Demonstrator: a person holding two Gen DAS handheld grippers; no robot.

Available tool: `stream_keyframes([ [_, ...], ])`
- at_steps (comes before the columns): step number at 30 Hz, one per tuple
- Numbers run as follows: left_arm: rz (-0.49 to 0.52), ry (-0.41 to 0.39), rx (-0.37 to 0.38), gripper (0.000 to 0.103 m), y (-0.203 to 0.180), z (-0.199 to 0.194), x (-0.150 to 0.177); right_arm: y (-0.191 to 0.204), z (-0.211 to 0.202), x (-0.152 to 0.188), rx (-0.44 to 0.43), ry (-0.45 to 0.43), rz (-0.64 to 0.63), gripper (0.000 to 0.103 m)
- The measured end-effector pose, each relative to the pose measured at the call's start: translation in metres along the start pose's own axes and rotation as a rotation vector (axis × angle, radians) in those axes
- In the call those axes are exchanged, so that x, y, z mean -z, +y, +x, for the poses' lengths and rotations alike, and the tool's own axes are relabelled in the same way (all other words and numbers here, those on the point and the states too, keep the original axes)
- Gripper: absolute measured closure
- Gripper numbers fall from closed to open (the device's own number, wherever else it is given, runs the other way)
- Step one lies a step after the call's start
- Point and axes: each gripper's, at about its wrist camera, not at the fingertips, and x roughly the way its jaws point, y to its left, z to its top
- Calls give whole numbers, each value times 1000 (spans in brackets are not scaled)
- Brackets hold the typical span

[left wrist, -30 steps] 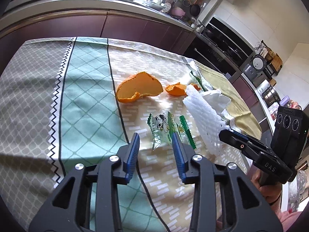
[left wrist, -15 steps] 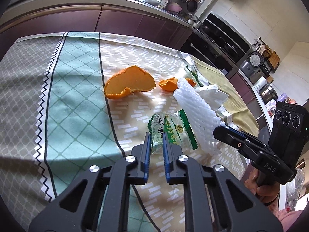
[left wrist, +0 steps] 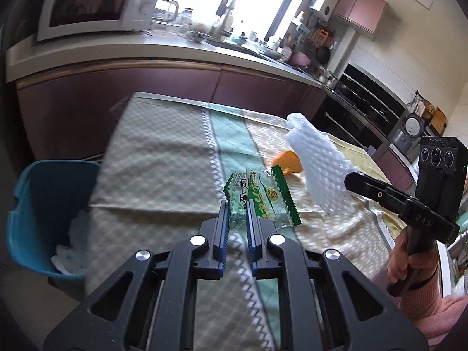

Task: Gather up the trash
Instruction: 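Carry the foam net and green wrapper with both tools over the teal bin, then open both tools to drop the foam net and wrapper into the bin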

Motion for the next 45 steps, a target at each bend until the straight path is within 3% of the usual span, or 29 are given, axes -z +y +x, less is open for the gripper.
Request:
stream_keyframes([
  [7,-98,-86,-157,91,83,-65,2,65,71,-30,-162,58,-109,96],
  [13,-187,-137,-269,91,151,-93,1,120,138,-46,-256,122,-169,96],
  [23,-287,-37,-362,90,229,-62,16,162,235,-39,-257,271,-189,96],
  [31,-302,48,-362,87,245,-14,22,166,284,-23,-153,389,-202,94],
  [34,-324,67,-362,86,250,1,25,166,286,-25,-122,389,-216,87],
  [37,-341,81,-358,81,254,12,30,166,282,-25,-112,381,-213,86],
  [45,-312,65,-347,81,241,15,29,148,261,-24,-120,365,-190,85],
])
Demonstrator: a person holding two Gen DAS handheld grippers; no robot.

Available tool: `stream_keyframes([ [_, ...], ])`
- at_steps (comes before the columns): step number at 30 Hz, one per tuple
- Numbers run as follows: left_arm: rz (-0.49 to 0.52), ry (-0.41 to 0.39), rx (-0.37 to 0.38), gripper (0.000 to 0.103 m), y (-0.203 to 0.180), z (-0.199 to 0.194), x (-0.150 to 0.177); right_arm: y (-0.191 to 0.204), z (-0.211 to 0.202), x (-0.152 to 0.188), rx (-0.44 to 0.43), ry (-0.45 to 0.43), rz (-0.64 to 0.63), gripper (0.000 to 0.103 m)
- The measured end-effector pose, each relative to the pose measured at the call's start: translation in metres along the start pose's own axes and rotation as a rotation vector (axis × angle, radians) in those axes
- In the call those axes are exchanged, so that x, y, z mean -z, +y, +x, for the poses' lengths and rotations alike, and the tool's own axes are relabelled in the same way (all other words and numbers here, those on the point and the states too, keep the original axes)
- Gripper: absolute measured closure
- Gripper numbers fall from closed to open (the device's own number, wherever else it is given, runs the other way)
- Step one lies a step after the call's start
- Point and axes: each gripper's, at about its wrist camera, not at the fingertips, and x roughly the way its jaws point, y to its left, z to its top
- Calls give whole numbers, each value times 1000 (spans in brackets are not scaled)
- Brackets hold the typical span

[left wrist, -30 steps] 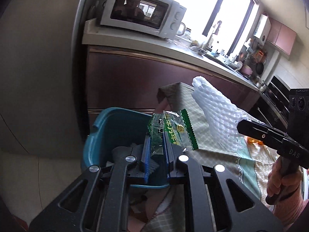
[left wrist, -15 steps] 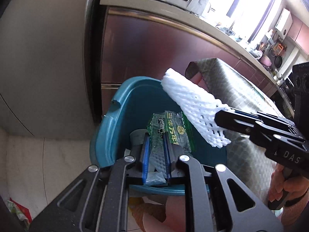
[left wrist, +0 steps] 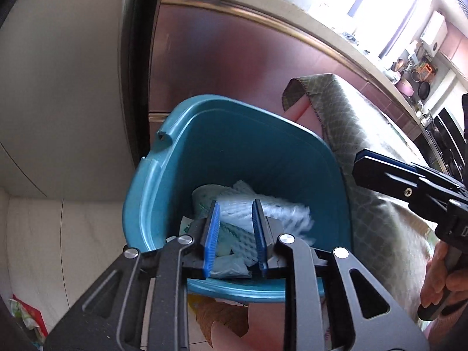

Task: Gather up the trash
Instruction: 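Open both tools to drop the foam net and wrapper into the bin, then move both open tools back to the table toward the orange peels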

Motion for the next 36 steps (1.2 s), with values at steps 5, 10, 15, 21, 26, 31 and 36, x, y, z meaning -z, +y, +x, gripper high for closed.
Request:
stream_keyframes([
  [5,37,-37,28,80,-22,-16,-2,-6,-18,4,-26,-33,18,84],
  [10,99,-85,82,77,-55,-35,-5,-10,-58,16,-36,-98,23,76],
  [15,185,-115,164,75,-102,-51,-3,-29,-114,37,-20,-187,63,76],
  [21,293,-89,260,73,-173,-47,2,-71,-180,80,94,-271,144,75],
  [26,367,-19,307,73,-235,-29,9,-113,-221,120,240,-298,228,75],
  [31,413,57,331,73,-288,0,16,-169,-246,155,378,-302,342,75],
  [36,441,97,341,73,-331,30,17,-207,-259,172,474,-283,381,75],
])
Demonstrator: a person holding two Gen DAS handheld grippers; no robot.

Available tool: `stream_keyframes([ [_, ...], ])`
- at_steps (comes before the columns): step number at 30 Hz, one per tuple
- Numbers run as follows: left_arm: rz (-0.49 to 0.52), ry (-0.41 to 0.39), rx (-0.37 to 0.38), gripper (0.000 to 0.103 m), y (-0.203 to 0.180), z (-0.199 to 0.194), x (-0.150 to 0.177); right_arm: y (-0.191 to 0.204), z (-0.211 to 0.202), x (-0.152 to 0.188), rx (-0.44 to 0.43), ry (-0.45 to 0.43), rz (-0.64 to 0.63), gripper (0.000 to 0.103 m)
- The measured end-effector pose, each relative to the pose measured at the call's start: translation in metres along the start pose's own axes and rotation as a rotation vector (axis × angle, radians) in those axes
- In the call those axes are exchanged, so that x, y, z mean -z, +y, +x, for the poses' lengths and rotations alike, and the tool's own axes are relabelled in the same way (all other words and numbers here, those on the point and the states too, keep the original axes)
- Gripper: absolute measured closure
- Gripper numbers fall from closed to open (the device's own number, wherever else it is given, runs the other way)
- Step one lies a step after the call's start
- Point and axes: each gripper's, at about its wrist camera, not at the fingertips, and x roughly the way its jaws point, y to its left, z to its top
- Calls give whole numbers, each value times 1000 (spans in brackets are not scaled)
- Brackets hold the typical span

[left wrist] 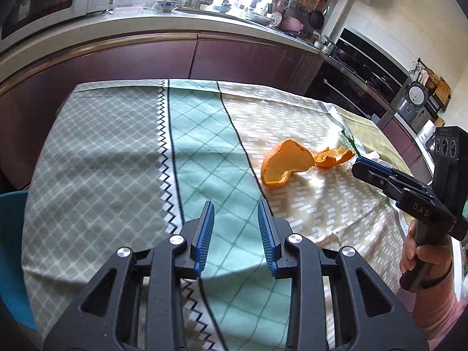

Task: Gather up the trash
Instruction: 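Move both open tools back to the table toward the orange peels, then close the left tool on an orange peel while the right tool grasps the other peel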

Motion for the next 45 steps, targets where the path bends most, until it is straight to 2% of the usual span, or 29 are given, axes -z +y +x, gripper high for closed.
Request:
stream_keyframes([
  [3,2,16,1,73,-7,14,-10,-12,7,-2,34,13,-18,69],
  [10,-5,51,7,71,-14,37,-26,-10,32,-7,72,62,-92,68],
  [19,6,97,3,71,-20,62,-31,-8,46,-6,99,104,-149,65],
  [21,4,102,5,77,-21,65,-31,-5,46,-6,110,105,-169,65],
  [23,6,109,13,90,-23,66,-31,-4,48,-5,124,112,-189,65],
  [24,6,113,20,92,-23,67,-31,-4,49,-5,128,116,-194,65],
  [25,6,114,24,95,-24,68,-31,-4,50,-5,127,119,-197,66],
  [29,9,109,23,96,-26,67,-29,-6,49,-5,119,118,-194,84],
  [31,7,104,26,97,-27,66,-28,-7,48,-5,116,116,-188,86],
  [33,5,99,29,97,-26,63,-27,-8,45,-5,102,109,-179,97],
  [36,-3,87,37,97,-25,55,-24,-6,38,-5,68,92,-165,102],
  [42,-18,62,42,98,-18,35,-16,6,28,-7,18,64,-162,102],
  [45,-22,49,42,98,-15,24,-12,12,27,-5,37,60,-178,101],
])
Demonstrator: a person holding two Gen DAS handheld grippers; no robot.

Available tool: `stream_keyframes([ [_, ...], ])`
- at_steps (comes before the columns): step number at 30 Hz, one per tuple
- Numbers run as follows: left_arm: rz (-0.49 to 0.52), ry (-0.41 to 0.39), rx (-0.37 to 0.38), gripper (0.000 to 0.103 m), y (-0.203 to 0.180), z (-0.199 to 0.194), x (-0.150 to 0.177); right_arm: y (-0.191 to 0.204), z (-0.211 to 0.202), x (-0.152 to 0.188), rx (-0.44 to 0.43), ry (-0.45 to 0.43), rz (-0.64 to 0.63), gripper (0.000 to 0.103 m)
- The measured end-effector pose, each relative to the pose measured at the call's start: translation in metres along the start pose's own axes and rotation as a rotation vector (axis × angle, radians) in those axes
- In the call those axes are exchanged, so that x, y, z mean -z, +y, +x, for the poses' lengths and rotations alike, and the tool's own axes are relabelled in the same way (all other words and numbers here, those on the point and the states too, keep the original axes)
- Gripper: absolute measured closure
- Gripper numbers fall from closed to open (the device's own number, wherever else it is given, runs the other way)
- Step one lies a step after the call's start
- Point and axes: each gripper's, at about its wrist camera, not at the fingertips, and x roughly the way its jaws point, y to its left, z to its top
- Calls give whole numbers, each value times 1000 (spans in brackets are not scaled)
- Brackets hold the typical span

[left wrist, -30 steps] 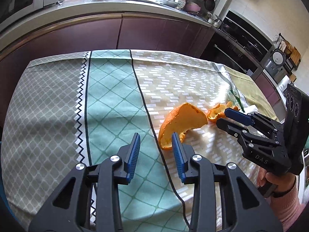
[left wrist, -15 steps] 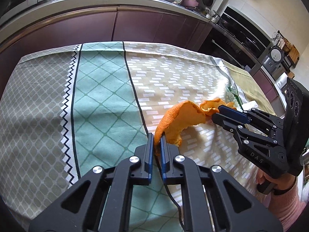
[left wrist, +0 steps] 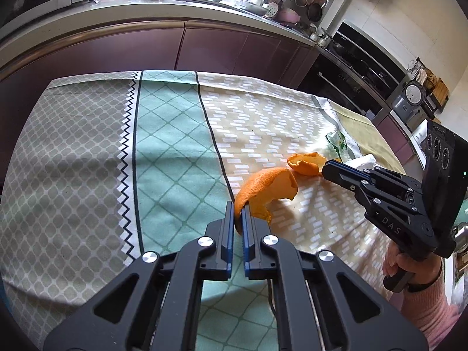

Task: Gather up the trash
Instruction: 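Close the left tool on an orange peel while the right tool grasps the other peel, then carry both orange peels with both tools over the teal bin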

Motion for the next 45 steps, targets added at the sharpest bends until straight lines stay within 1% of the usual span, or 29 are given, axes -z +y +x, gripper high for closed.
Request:
stream_keyframes([
  [1,0,-4,-2,98,1,-2,1,1,0,0,18,-3,0,96],
  [2,2,-8,-3,98,1,-4,1,0,2,0,21,-1,4,88],
  [4,-1,-8,-4,98,2,-7,2,0,7,0,50,10,-10,83],
  [5,-1,-9,-4,98,3,-7,3,2,10,-1,75,17,-31,77],
  [6,-1,-9,-5,98,3,-8,3,3,15,-1,88,33,-51,74],
  [7,-3,-7,-6,98,4,-7,3,3,20,-1,100,45,-63,73],
  [9,-7,-4,-8,98,5,-6,4,3,28,0,110,74,-83,73],
  [12,-12,0,-10,98,7,-5,5,5,33,1,117,92,-101,76],
  [13,-12,-1,-9,98,7,-6,5,6,33,1,118,92,-111,84],
  [15,-14,-3,-7,98,7,-8,6,7,32,1,114,90,-115,87],
  [20,-26,-19,5,98,12,-19,7,5,17,0,44,52,-52,96],
  [24,-41,-42,14,98,18,-34,10,15,2,-4,-21,17,-37,97],
  [30,-75,-82,8,98,34,-65,18,51,-17,-12,-120,-31,-80,97],
  [35,-118,-123,-12,98,57,-99,28,89,-23,-19,-197,-49,-133,97],
  [45,-202,-207,-97,98,115,-173,58,162,-18,-36,-345,-54,-209,97],
])
